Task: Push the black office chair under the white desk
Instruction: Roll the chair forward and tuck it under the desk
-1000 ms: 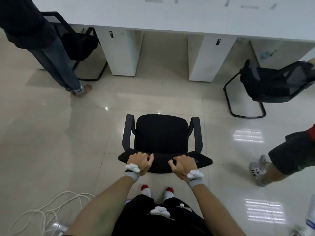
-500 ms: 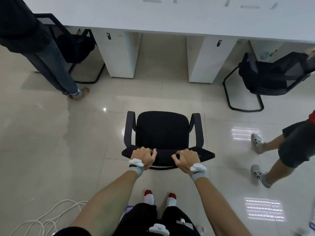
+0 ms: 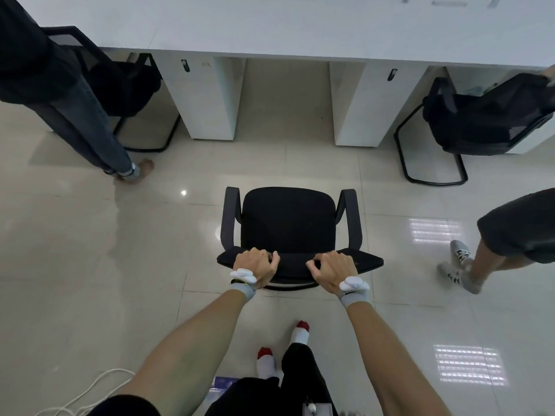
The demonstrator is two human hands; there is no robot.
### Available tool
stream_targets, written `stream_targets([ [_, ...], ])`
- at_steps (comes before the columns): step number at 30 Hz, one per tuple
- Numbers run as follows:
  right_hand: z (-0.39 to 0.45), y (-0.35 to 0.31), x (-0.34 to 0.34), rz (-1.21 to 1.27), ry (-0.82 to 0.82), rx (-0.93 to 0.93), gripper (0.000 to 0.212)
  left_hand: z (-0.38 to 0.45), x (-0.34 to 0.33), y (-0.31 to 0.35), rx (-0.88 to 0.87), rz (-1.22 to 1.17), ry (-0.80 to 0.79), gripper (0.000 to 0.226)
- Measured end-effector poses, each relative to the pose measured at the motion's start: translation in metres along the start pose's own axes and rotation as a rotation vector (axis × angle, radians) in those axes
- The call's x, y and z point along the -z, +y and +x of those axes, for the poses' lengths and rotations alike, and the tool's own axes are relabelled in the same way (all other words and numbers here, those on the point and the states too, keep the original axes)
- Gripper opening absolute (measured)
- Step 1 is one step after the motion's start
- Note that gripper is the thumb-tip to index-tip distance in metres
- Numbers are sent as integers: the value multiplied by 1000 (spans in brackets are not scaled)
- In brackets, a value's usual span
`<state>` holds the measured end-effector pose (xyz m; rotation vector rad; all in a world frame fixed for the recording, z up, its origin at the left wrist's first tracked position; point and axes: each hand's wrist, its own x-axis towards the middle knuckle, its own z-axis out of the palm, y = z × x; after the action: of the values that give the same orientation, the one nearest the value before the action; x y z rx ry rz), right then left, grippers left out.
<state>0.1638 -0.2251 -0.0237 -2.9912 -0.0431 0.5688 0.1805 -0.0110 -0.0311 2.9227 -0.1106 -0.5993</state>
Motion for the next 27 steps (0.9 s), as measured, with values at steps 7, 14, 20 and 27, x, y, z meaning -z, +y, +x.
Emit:
stream_targets([
  [7, 69, 10, 18, 10, 31, 5, 52, 68, 25, 3, 27, -10, 4, 54],
  [14, 140, 20, 38, 3, 49, 15, 54, 134, 52, 8, 52, -4, 11, 49],
  [20, 200, 33, 60, 24, 36, 22, 54, 191, 74, 17, 58, -18, 1, 49],
  [27, 261, 42, 79, 35, 34, 46, 49, 249, 98, 21, 73, -10, 0, 50],
])
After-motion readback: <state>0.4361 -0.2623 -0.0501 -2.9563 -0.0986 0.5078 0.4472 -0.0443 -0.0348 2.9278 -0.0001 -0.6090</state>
